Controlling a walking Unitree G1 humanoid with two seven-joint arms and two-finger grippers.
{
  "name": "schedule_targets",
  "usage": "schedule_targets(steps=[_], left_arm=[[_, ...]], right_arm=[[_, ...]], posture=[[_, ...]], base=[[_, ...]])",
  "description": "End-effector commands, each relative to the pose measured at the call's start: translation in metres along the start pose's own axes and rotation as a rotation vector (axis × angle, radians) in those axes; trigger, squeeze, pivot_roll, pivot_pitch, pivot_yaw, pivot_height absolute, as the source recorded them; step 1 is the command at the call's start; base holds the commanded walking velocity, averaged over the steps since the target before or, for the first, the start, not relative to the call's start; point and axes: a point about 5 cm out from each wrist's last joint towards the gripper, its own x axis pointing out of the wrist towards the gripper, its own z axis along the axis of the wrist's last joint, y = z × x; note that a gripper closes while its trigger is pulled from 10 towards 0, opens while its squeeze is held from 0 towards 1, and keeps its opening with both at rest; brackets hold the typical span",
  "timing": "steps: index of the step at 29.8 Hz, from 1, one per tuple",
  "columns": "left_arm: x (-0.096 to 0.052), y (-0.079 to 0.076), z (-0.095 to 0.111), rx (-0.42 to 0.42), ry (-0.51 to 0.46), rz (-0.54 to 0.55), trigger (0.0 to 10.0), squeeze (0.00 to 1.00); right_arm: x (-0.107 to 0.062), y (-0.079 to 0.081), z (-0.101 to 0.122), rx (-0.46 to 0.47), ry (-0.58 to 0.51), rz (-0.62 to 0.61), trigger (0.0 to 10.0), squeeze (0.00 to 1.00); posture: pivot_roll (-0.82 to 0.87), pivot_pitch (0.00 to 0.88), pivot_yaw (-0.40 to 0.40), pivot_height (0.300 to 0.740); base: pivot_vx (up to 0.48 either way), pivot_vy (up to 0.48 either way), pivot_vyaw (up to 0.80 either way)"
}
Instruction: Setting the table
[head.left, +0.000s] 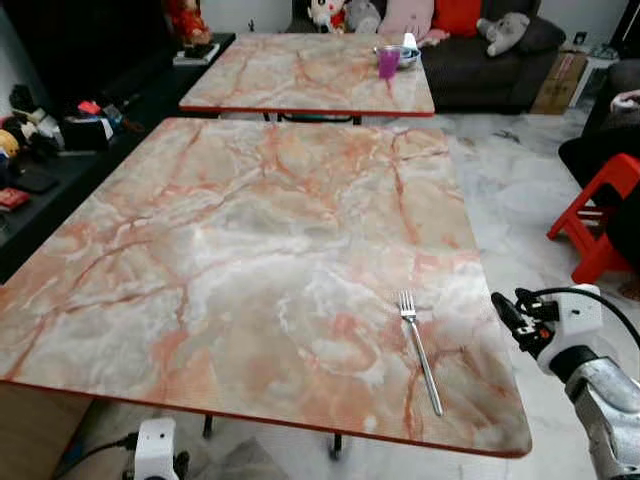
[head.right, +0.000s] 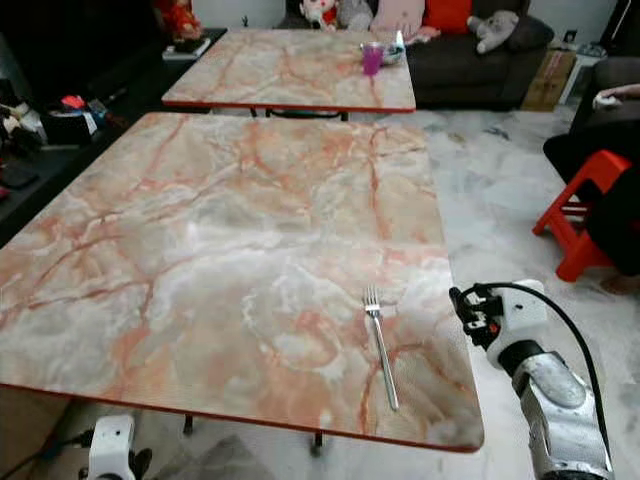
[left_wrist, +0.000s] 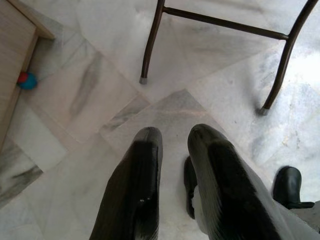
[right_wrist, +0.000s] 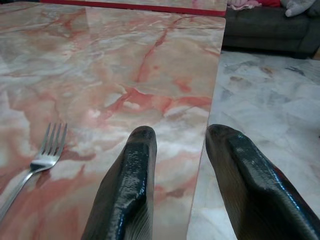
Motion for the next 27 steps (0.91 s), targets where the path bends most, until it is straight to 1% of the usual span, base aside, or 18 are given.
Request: schedule_targets(steps=[1,11,14,18,24,27], left_arm=[[-0.001,0.003,-0.002,0.000,0.010,0.006,10.0,0.00],[-0.001,0.003,-0.002,0.002,0.009,0.004,10.0,0.00],[-0.001,0.003,-0.002,0.005,0.008,0.002,10.0,0.00],[-0.001,0.003,-0.002,0.006,0.008,0.002,10.0,0.00],[-0.001,0.003,-0.002,0.004,0.011,0.003,10.0,0.00],[-0.001,0.003,-0.002,0.003,0.012,0.003,10.0,0.00]], right_arm=[[0.002,0.002,0.008,-0.039,-0.027,0.009,10.0,0.00],[0.003,0.001,0.009,-0.030,-0.031,0.003,10.0,0.00],[0.003,0.001,0.006,-0.001,-0.020,-0.008,10.0,0.00],[0.003,0.000,0.004,0.008,-0.006,-0.014,10.0,0.00],[0.004,0.006,0.001,0.016,0.006,0.012,10.0,0.00],[0.003,0.005,-0.003,0.025,0.019,-0.004,10.0,0.00]], posture=[[0.03,0.034,0.019,0.740],[0.02,0.028,0.021,0.740],[0.02,0.027,0.023,0.740],[0.02,0.030,0.024,0.740],[0.03,0.037,0.021,0.740],[0.03,0.041,0.021,0.740]], base=[[0.000,0.000,0.80],[0.000,0.000,0.80],[0.000,0.000,0.00],[0.000,0.000,0.00],[0.000,0.000,0.00],[0.000,0.000,0.00]])
